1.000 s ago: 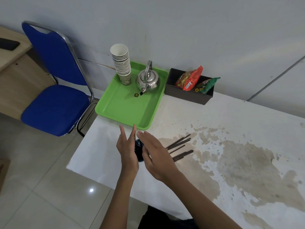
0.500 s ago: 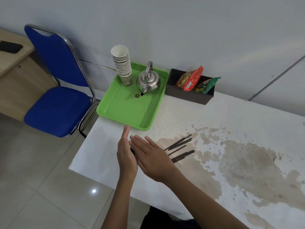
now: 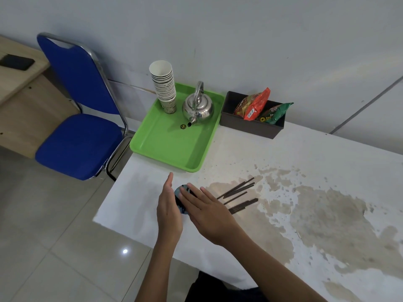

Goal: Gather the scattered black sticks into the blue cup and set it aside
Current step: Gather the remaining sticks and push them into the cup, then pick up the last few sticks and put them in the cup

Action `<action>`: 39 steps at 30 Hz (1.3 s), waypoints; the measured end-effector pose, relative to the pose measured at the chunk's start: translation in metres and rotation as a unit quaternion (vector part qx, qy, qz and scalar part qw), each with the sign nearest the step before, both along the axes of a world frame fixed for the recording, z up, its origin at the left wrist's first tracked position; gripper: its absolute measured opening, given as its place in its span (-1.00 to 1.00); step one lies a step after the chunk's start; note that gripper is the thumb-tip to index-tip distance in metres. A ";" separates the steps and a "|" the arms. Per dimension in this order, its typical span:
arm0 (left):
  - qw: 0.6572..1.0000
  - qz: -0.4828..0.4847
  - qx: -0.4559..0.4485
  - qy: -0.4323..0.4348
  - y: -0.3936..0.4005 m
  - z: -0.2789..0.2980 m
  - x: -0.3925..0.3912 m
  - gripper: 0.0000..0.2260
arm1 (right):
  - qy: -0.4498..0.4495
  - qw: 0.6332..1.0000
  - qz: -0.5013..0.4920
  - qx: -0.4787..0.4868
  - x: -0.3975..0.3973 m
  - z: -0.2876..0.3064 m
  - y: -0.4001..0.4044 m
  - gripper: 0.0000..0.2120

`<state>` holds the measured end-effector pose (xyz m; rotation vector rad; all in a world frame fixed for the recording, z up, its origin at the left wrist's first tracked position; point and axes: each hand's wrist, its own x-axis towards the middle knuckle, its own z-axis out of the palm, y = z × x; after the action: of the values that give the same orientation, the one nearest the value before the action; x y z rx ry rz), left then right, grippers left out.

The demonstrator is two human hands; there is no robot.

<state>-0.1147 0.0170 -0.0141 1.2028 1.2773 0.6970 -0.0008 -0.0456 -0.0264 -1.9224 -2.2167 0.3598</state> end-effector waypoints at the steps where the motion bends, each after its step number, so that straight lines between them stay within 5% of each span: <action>1: 0.999 -0.026 0.008 0.018 0.000 -0.002 -0.002 -0.61 | -0.003 1.000 0.004 -0.002 0.000 0.001 0.000 -0.49; 7: 0.992 -0.104 0.038 0.053 -0.003 -0.015 -0.006 -0.64 | 0.015 1.000 0.017 -0.010 0.001 0.003 0.006 -0.49; 10: 0.978 -0.095 0.135 0.129 -0.003 -0.008 -0.006 -0.62 | 0.034 0.999 -0.018 0.002 0.004 0.009 -0.003 -0.49; 14: 0.917 -0.059 0.322 0.230 -0.006 0.014 0.000 -0.60 | 0.146 0.979 -0.142 0.016 0.019 0.027 -0.015 -0.54; 20: 0.855 -0.132 0.463 0.192 -0.020 0.041 0.049 -0.72 | 0.221 0.916 -0.335 -0.006 0.078 0.019 -0.035 -0.58; 24: 0.843 -0.232 0.453 0.172 -0.028 0.026 0.088 -0.73 | 0.276 0.865 -0.403 -0.111 0.119 0.006 -0.050 -0.54; 28: 0.864 -0.292 0.341 0.227 -0.037 -0.024 0.107 -0.56 | 0.289 0.844 -0.436 -0.120 0.142 -0.009 -0.058 -0.47; 35: 0.880 -0.249 0.273 0.299 -0.058 -0.102 0.105 -0.39 | 0.256 0.889 -0.362 -0.113 0.140 -0.046 -0.055 -0.38; 39: 0.848 -0.287 0.289 0.339 -0.060 -0.122 0.106 -0.35 | 0.256 0.901 -0.335 -0.104 0.133 -0.058 -0.051 -0.48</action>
<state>-0.0089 -0.0427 -0.1361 2.3604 1.1692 0.1873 0.1322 -0.0968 -0.0843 -2.2140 -1.1426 0.8750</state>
